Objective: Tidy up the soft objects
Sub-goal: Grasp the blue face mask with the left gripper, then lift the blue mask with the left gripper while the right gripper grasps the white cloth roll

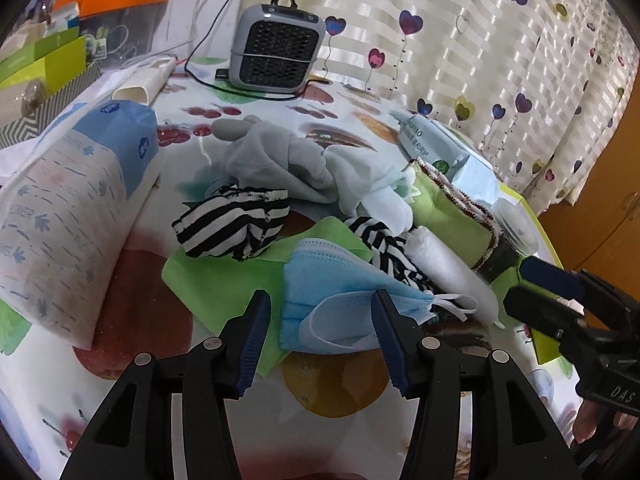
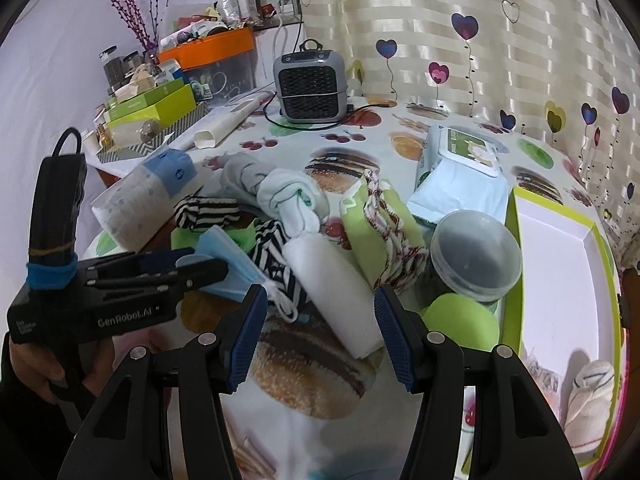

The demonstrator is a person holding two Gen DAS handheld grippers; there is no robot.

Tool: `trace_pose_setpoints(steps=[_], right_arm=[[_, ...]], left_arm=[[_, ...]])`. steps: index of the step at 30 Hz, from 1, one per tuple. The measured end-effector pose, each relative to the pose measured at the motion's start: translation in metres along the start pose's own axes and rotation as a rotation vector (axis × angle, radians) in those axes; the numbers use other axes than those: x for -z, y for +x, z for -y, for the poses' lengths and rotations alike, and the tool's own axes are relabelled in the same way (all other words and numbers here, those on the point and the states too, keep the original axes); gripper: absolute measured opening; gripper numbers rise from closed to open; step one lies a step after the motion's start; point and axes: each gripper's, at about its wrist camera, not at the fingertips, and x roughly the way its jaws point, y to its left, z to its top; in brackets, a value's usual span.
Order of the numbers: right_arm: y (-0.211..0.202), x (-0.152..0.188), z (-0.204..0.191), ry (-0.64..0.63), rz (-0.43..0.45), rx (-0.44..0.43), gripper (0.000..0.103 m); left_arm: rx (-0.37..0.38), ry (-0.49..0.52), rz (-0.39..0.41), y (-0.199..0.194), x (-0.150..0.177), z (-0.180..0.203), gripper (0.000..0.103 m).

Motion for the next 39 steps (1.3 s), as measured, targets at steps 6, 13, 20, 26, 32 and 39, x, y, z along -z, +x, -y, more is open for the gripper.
trace_pose_setpoints(steps=[6, 13, 20, 26, 32, 39], right_arm=[[0.010, -0.006, -0.002, -0.009, -0.009, -0.003, 0.057], [0.021, -0.007, -0.003, -0.023, -0.029, 0.000, 0.057], [0.029, -0.007, -0.009, -0.056, -0.056, 0.019, 0.057], [0.037, -0.008, -0.014, -0.097, -0.074, 0.043, 0.057], [0.050, -0.009, -0.020, -0.154, -0.102, 0.091, 0.055], [0.058, -0.008, -0.026, -0.232, -0.130, 0.158, 0.043]], left_arm=[[0.017, 0.019, -0.005, 0.004, 0.002, 0.002, 0.035], [0.021, 0.017, 0.013, -0.004, 0.004, -0.001, 0.014], [0.004, 0.000, 0.060, -0.024, 0.005, -0.010, 0.013], [-0.015, -0.015, 0.085, -0.036, 0.005, -0.017, 0.013], [-0.027, -0.020, 0.089, -0.040, 0.008, -0.021, 0.013], [-0.037, -0.030, 0.094, -0.043, 0.009, -0.027, 0.013]])
